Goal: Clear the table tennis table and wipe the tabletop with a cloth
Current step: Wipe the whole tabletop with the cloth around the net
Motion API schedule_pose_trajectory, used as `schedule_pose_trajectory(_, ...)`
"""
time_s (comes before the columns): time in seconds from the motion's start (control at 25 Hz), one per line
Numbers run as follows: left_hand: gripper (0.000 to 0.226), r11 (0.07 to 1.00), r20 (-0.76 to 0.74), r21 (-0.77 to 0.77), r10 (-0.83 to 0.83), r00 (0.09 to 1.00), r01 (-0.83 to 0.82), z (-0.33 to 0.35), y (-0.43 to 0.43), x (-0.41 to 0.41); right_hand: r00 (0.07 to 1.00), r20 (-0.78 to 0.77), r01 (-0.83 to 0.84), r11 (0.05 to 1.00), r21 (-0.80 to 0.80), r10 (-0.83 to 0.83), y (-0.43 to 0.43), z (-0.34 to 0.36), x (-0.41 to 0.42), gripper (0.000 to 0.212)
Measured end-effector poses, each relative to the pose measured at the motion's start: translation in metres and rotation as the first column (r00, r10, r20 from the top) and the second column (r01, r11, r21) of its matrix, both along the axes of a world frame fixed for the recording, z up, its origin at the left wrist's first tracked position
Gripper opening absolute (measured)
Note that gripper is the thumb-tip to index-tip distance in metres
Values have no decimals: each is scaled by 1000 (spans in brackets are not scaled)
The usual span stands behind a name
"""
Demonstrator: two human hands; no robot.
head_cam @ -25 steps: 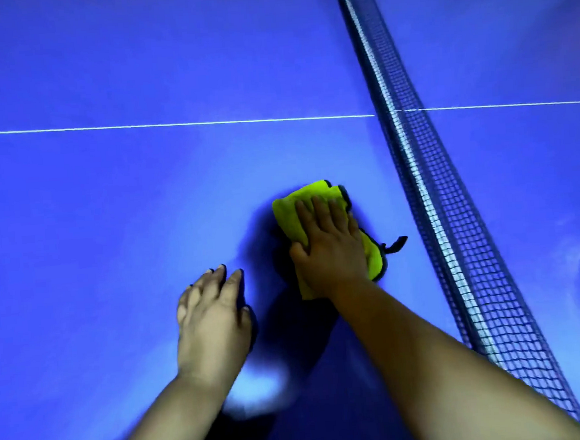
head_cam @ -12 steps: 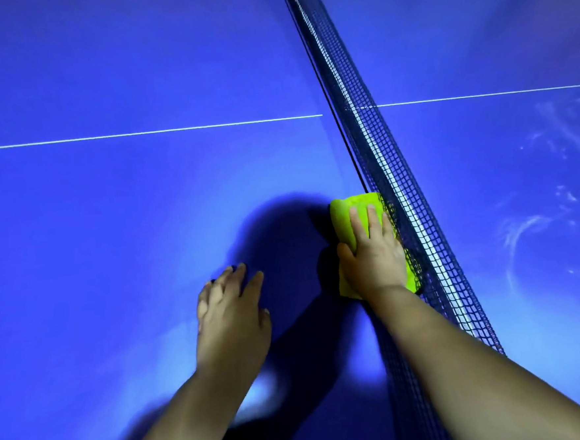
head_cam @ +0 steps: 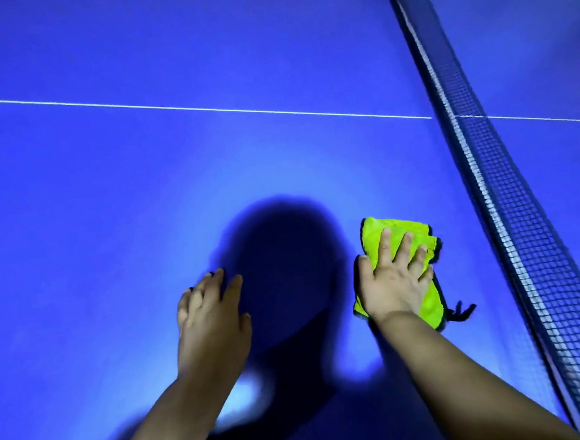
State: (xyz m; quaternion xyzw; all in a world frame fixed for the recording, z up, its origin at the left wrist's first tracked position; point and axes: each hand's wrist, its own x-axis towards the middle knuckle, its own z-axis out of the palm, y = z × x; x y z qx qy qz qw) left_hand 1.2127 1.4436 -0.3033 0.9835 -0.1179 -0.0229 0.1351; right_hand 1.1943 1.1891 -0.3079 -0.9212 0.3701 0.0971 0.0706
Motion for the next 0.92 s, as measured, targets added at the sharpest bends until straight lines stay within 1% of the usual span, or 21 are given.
schedule_pose_trajectory(0.24, 53, 991, -7, -14, 135, 991, -135, 2, 124, -2, 983, 22, -180, 983, -19, 181, 143, -7, 43, 62)
schedule_pose_trajectory(0.32, 56, 981, -39, -23, 191, 981, -192, 1, 159, -7, 966, 42, -253, 967, -11, 253, 187, -10, 53, 61)
schedule_pose_trajectory(0.4, 54, 972, -38, -12, 234, 971, -235, 1, 189, -15, 935, 82, -346, 938, 7, 345, 230, -13, 60, 60)
schedule_pose_trajectory(0.48, 54, 960, -27, -20, 279, 960, -280, 3, 213, -24, 883, 91, -462, 887, 0, 460, 270, -14, 63, 64)
schedule_pose_trajectory(0.6, 57, 936, -23, -13, 350, 936, -351, 7, 237, -37, 763, 77, -644, 765, 0, 642, 316, -15, 53, 65)
schedule_pose_trajectory(0.68, 57, 926, -28, 1, 377, 926, -377, 10, 245, -48, 708, 112, -702, 712, 8, 697, 334, -14, 39, 69)
schedule_pose_trajectory(0.76, 57, 929, -48, 26, 371, 927, -370, 14, 242, -58, 661, 147, -742, 670, -16, 736, 338, -15, 18, 65)
schedule_pose_trajectory(0.84, 57, 932, -74, 38, 361, 930, -359, 17, 232, -67, 596, 170, -796, 605, -5, 785, 332, -16, -7, 63)
schedule_pose_trajectory(0.92, 57, 943, -76, 51, 332, 940, -329, 24, 212, -77, 548, 169, -834, 551, 36, 819, 315, -11, -33, 68)
